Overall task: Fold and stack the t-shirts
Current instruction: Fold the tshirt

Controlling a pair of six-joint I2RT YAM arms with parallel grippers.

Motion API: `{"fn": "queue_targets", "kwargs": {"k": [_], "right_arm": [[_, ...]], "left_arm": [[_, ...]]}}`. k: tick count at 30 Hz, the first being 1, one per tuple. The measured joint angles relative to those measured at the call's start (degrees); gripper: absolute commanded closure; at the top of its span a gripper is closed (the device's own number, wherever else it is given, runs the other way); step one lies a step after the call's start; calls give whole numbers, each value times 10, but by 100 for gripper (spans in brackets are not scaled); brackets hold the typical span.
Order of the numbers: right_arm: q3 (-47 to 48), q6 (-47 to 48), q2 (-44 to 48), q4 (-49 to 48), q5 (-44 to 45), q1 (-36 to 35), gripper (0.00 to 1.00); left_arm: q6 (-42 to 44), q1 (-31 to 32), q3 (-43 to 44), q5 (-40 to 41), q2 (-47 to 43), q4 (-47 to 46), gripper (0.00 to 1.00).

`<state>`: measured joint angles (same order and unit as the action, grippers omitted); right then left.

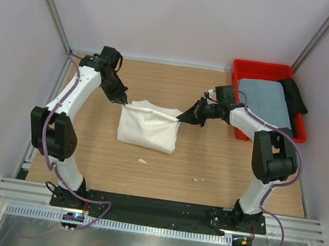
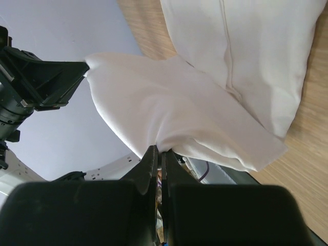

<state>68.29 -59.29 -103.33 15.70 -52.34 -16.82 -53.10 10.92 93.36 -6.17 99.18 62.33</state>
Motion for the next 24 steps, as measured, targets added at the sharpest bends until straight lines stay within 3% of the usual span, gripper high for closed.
{"fn": "queue_targets", "kwargs": {"k": [12, 24], "right_arm": [[99, 4, -95, -17, -1, 20, 99], [140, 6, -164, -35, -1, 27, 99]], "left_arm": [[16, -7, 67, -3, 100, -33, 100], [37, -10, 112, -9, 172, -55, 100]]}}
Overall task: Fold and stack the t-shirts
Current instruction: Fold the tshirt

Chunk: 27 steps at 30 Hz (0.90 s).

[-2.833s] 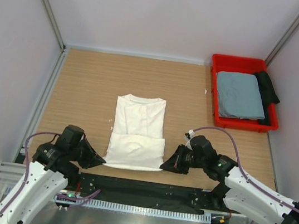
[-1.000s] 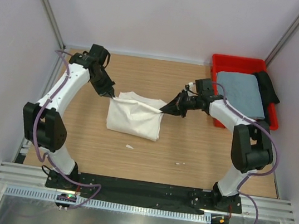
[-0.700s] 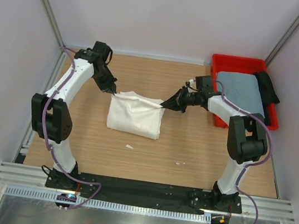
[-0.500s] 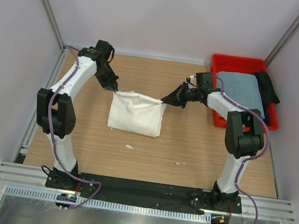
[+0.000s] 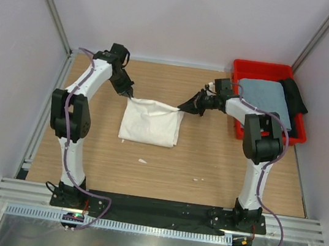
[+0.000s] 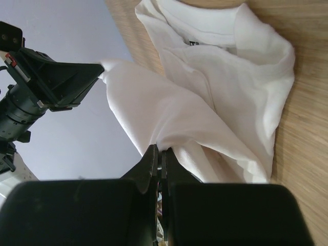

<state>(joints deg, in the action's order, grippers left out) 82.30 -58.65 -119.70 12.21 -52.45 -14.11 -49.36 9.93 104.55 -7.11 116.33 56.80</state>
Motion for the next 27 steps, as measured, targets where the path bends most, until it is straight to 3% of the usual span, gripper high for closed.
{"fn": "queue_targets", "kwargs": {"k": [9, 11, 12, 15, 18, 21, 24, 27], "right_arm": [[44, 0, -43, -14, 2, 3, 97], [55, 0, -52, -14, 4, 5, 89], [59, 1, -56, -14, 7, 6, 78], [70, 17, -64, 0, 24, 14, 54], [127, 74, -88, 76, 65, 26, 42], [209, 154, -107, 168, 123, 33, 37], [245, 220, -90, 231, 177, 37, 36], [235, 259, -55, 269, 191, 31, 37]], "left_arm": [[14, -4, 44, -1, 55, -12, 100], [19, -5, 52, -3, 68, -14, 97], [22, -6, 56, -5, 75, -20, 87], [37, -6, 74, -3, 99, -31, 76], [67, -6, 133, 27, 133, -16, 63], [98, -7, 180, 73, 136, -4, 55], [116, -7, 168, 97, 95, -6, 59], [123, -9, 95, 67, 21, -25, 71]]}}
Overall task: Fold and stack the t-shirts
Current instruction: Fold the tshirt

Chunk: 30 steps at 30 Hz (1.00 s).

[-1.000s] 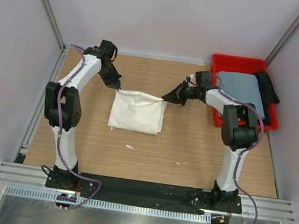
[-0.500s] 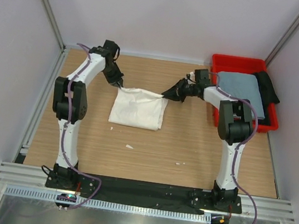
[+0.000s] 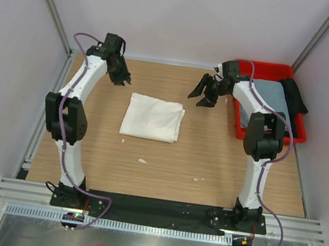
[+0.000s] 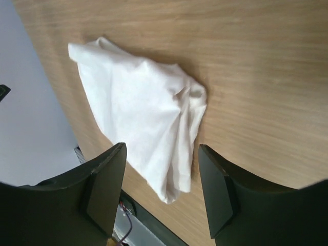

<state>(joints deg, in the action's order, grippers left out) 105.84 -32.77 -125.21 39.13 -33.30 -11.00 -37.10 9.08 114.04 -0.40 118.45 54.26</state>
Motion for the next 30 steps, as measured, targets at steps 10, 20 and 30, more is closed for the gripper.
{"fn": "queue_targets", "kwargs": {"k": [10, 20, 30], "right_arm": [[-124, -5, 48, -49, -141, -122, 90], [-118, 90, -40, 22, -190, -145, 89], [-235, 132, 42, 65, -151, -114, 82]], "left_arm": [[-28, 19, -227, -210, -61, -164, 89], [-47, 19, -293, -242, 6, -217, 91], [-19, 19, -270, -219, -2, -178, 78]]}}
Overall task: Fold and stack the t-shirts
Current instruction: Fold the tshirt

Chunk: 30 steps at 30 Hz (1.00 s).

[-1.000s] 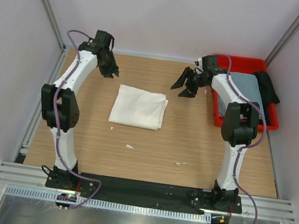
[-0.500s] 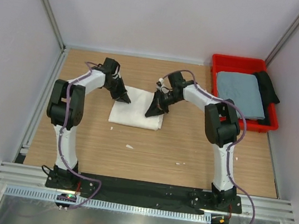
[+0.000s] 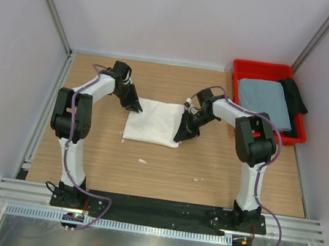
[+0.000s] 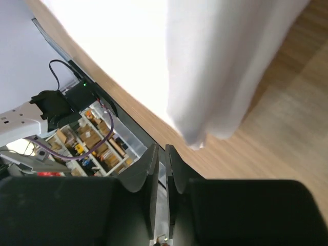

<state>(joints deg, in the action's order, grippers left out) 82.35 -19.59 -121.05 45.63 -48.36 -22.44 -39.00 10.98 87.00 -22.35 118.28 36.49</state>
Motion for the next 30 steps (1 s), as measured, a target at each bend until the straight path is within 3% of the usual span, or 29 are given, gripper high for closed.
{"fn": "queue_targets", "kwargs": {"k": [4, 9, 14, 19, 30], "right_arm": [[50, -16, 24, 0, 11, -23, 75], [141, -55, -17, -47, -11, -80, 74], [181, -69, -104, -80, -29, -117, 75], [120, -59, -119, -82, -45, -103, 75], [-101, -11, 15, -100, -42, -9, 74]], "left_arm": [[1, 3, -2, 2, -75, 23, 75], [-19, 15, -58, -17, -174, -8, 87], [-41, 19, -157, -24, -157, -45, 92], [-49, 9, -220, -42, -96, -59, 94], [-33, 2, -240, -42, -111, -82, 95]]}}
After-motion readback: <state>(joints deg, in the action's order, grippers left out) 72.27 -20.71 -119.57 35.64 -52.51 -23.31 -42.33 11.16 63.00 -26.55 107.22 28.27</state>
